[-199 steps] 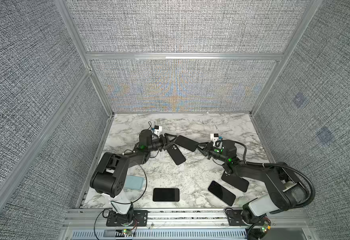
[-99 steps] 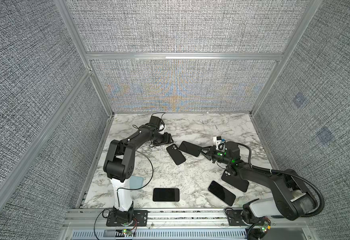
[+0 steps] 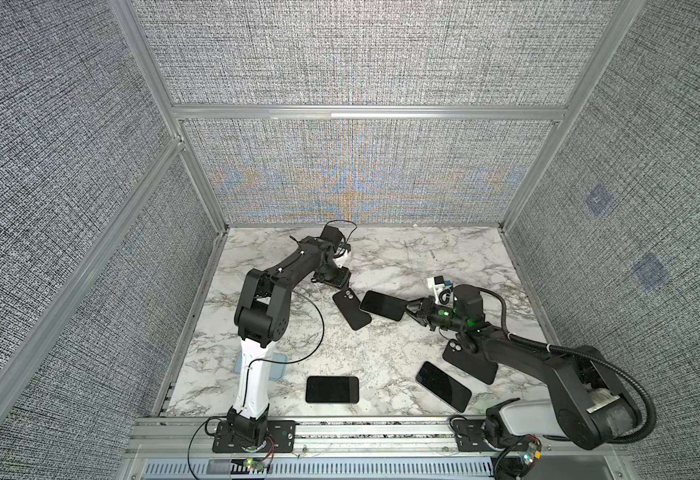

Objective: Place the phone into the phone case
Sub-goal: 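Lower the black case flat onto the table with the left gripper, then move the right gripper's phone over the case held by the left gripper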

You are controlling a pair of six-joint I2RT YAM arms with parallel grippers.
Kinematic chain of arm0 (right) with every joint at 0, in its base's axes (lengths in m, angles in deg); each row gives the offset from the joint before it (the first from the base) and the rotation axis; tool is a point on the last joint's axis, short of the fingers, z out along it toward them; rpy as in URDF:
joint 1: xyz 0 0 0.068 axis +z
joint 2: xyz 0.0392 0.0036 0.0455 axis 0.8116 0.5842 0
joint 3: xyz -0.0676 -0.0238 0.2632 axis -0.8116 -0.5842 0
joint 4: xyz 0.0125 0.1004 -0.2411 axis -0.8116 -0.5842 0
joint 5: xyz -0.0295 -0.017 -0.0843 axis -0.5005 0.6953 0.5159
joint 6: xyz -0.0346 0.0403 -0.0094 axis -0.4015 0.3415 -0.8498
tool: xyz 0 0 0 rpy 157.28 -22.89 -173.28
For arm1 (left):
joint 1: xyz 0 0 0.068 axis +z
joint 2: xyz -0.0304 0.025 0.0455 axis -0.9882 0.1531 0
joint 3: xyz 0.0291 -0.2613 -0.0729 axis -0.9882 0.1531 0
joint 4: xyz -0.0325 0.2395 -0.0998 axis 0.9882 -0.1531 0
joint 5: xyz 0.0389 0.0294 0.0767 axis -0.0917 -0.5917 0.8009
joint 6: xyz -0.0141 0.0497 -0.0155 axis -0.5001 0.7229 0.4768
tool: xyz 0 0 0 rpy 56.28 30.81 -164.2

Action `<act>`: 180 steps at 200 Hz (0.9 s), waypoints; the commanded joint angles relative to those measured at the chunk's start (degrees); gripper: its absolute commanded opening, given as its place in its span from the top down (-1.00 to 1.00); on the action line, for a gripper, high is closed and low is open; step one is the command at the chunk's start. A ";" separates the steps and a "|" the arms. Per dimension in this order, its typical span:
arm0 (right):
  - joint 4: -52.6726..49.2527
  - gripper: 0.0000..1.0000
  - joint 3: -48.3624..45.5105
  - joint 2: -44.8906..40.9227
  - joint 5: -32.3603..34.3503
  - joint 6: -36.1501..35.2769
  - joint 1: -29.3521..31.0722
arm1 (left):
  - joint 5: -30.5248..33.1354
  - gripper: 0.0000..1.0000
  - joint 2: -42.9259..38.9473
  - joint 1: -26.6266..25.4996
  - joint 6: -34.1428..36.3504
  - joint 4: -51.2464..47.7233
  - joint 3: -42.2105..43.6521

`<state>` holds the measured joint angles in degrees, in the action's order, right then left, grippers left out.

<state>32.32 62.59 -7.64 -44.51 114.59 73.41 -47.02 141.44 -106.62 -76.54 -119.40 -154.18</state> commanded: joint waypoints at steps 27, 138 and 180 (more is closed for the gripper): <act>-0.48 0.99 -0.30 -0.90 -1.15 -2.28 -0.41 | 2.03 -0.13 1.86 -1.05 2.91 -2.53 -0.65; 2.14 1.00 -0.70 0.98 -1.33 -1.30 -0.52 | 4.24 0.49 2.58 -1.80 2.04 -1.07 1.99; 1.01 1.00 -0.31 1.99 -1.87 -2.78 -0.44 | 4.79 0.62 0.68 -1.82 0.65 0.85 6.13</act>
<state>30.93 61.83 -6.31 -45.00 113.02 72.97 -43.20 142.66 -108.44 -74.62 -118.20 -149.70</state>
